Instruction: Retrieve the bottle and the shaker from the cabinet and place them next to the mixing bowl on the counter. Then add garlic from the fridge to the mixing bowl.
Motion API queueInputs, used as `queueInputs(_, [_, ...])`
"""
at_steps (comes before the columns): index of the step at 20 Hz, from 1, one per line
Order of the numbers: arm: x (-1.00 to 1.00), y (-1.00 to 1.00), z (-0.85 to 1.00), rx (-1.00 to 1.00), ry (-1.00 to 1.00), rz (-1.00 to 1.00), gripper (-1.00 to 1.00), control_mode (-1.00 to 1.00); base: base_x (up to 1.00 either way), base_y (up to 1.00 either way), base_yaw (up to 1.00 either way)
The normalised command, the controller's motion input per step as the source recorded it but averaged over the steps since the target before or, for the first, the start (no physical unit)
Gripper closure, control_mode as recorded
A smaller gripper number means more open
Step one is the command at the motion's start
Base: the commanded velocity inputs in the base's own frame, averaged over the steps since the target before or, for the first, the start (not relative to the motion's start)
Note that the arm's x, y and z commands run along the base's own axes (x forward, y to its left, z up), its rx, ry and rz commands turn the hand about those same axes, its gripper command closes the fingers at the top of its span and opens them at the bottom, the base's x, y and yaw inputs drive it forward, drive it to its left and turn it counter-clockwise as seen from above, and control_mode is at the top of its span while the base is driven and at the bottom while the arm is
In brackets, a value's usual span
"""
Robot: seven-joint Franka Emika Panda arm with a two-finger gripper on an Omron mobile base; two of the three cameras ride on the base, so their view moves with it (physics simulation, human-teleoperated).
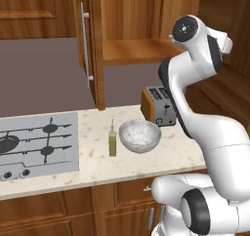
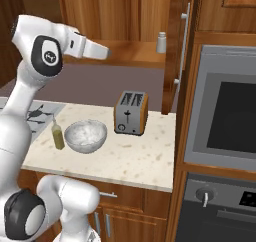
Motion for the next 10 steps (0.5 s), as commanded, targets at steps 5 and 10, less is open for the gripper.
queueInputs(5, [0.46, -0.26, 0.0, 0.09, 0.0, 0.0, -1.0, -1.0, 0.0, 0.0, 0.0])
queueInputs(10, [0.36, -0.26, 0.0, 0.06, 0.01, -0.01, -1.0, -1.0, 0.0, 0.0, 0.0])
